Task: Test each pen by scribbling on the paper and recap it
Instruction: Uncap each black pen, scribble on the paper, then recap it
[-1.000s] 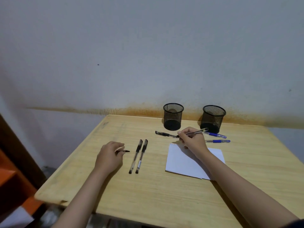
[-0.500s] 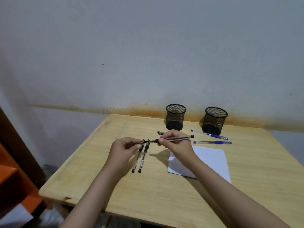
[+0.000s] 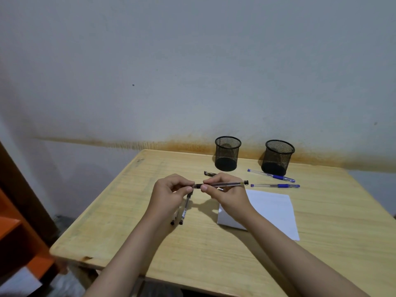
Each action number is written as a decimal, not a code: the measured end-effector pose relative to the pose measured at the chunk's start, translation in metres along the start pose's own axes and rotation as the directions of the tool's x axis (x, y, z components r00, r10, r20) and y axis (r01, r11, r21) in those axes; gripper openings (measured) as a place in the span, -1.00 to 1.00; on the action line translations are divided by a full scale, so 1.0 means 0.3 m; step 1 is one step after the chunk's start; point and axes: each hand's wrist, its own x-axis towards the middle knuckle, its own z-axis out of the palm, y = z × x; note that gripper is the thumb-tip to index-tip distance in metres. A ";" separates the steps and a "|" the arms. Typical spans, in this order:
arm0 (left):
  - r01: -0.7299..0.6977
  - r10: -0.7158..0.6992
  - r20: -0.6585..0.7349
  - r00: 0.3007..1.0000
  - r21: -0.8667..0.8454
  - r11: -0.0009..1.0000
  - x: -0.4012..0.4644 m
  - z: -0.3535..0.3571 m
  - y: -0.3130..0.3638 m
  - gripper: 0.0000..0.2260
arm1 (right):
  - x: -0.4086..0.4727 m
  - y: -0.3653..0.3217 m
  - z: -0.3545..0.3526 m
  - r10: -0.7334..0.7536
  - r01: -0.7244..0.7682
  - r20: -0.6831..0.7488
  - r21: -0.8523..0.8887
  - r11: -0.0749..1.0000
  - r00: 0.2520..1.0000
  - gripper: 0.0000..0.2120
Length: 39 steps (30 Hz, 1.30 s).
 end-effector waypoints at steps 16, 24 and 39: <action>-0.124 0.122 0.088 0.989 0.026 0.992 0.061 -0.034 -0.002 -0.73 | 0.011 -0.058 -0.026 -0.049 0.065 0.200 -0.071 0.995 0.979 -0.79; -0.116 0.111 0.143 0.984 0.025 0.993 0.069 -0.006 -0.015 -0.72 | 0.011 -0.070 -0.043 0.330 -0.347 0.229 0.035 0.937 0.916 -0.88; -0.332 0.173 0.581 0.795 0.179 0.926 0.002 0.522 0.096 -0.60 | -0.249 -0.181 -0.526 0.279 -0.534 -0.485 -0.534 0.655 0.829 -0.93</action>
